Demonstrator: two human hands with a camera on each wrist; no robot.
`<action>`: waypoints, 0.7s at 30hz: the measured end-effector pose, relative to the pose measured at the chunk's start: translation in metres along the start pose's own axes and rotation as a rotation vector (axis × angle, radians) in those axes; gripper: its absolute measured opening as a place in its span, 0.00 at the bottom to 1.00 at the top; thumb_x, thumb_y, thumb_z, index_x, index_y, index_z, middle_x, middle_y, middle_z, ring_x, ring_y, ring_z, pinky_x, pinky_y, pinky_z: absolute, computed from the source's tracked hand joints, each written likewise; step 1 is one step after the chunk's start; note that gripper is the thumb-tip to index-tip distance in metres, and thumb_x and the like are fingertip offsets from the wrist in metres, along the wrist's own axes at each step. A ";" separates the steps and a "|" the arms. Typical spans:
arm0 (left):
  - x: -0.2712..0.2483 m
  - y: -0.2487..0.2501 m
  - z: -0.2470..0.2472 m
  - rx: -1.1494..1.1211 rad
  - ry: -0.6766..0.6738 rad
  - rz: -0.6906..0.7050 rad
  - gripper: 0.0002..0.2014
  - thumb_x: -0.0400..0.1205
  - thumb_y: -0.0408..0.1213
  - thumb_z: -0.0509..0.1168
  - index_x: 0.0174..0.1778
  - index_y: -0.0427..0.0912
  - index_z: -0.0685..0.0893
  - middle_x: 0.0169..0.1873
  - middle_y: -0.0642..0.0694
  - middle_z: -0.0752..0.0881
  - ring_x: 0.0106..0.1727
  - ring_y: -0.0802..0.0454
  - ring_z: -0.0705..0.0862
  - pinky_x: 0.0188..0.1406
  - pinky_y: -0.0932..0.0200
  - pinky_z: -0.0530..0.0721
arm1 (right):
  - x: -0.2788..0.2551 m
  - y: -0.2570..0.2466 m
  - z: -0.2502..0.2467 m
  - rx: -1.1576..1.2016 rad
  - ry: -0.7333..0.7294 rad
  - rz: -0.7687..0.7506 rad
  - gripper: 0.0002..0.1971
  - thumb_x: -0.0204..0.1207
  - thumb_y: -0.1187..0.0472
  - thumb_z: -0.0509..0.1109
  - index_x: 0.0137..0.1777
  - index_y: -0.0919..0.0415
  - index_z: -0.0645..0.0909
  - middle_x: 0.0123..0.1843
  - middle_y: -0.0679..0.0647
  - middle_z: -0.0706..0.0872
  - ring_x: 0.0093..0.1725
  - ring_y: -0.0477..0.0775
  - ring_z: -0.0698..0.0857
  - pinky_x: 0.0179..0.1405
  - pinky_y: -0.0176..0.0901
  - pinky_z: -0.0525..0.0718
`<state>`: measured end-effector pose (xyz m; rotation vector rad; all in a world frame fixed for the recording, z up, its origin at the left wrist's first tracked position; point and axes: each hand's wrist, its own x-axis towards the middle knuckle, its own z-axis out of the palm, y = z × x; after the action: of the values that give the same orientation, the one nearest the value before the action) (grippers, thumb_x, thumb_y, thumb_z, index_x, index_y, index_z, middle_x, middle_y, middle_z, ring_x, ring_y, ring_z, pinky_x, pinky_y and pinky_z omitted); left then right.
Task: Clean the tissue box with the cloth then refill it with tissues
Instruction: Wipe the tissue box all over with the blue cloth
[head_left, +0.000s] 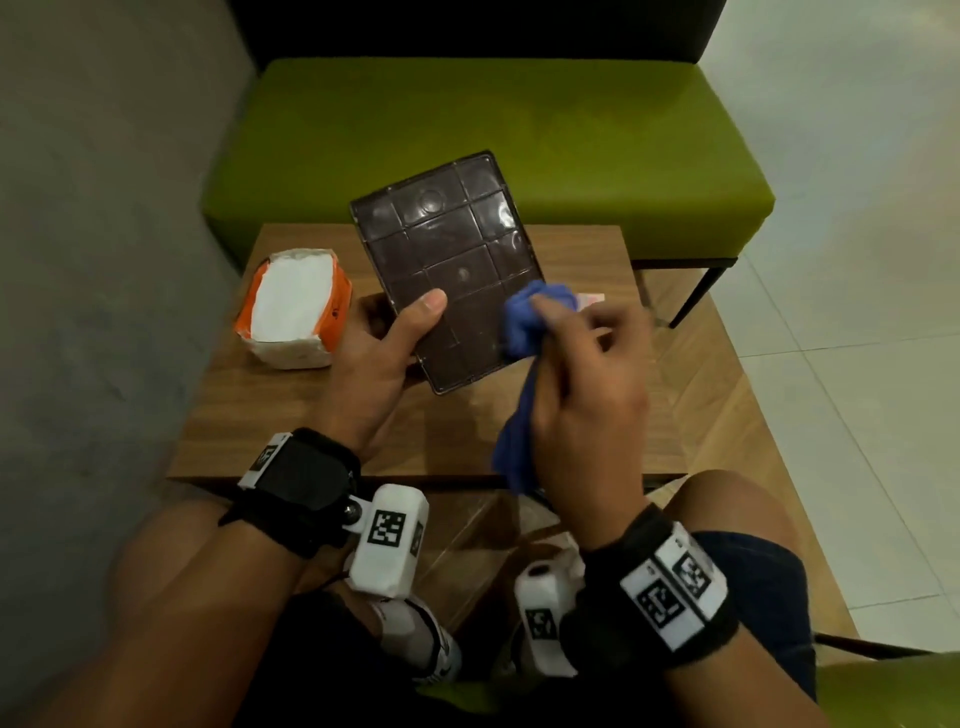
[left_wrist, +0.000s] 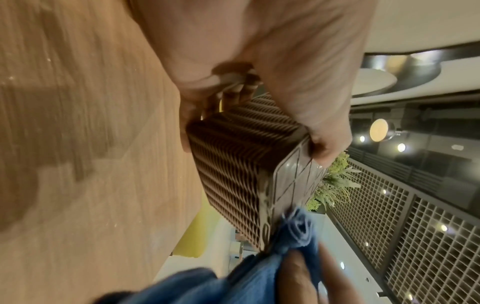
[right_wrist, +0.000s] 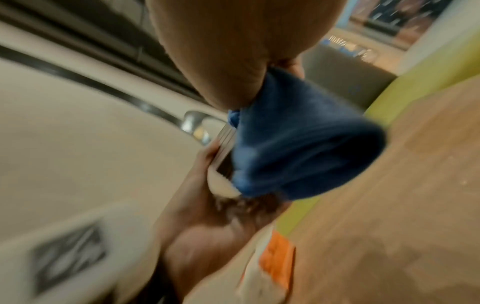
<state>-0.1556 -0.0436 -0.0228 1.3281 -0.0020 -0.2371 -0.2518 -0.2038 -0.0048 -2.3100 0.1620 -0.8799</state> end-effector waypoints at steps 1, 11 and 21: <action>-0.001 -0.001 0.000 -0.010 -0.009 0.002 0.14 0.80 0.49 0.81 0.61 0.59 0.91 0.64 0.46 0.94 0.67 0.44 0.94 0.64 0.36 0.93 | 0.005 0.001 -0.001 0.015 0.065 0.058 0.14 0.88 0.69 0.68 0.71 0.66 0.86 0.62 0.64 0.79 0.54 0.44 0.76 0.50 0.28 0.78; -0.005 -0.007 0.001 0.000 -0.016 -0.022 0.21 0.75 0.56 0.79 0.64 0.56 0.92 0.64 0.43 0.94 0.67 0.40 0.93 0.61 0.35 0.93 | 0.000 0.003 0.004 0.003 -0.022 -0.009 0.15 0.88 0.64 0.69 0.72 0.60 0.88 0.63 0.64 0.78 0.57 0.52 0.79 0.51 0.26 0.74; -0.007 -0.006 0.011 0.020 -0.063 -0.042 0.10 0.74 0.56 0.79 0.49 0.61 0.97 0.56 0.44 0.96 0.62 0.41 0.94 0.59 0.40 0.92 | -0.007 0.004 0.008 -0.050 -0.109 -0.061 0.18 0.90 0.57 0.67 0.77 0.53 0.85 0.63 0.62 0.76 0.57 0.54 0.78 0.47 0.41 0.83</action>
<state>-0.1645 -0.0544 -0.0250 1.3414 -0.0293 -0.3150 -0.2514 -0.2005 -0.0157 -2.4136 0.0676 -0.7857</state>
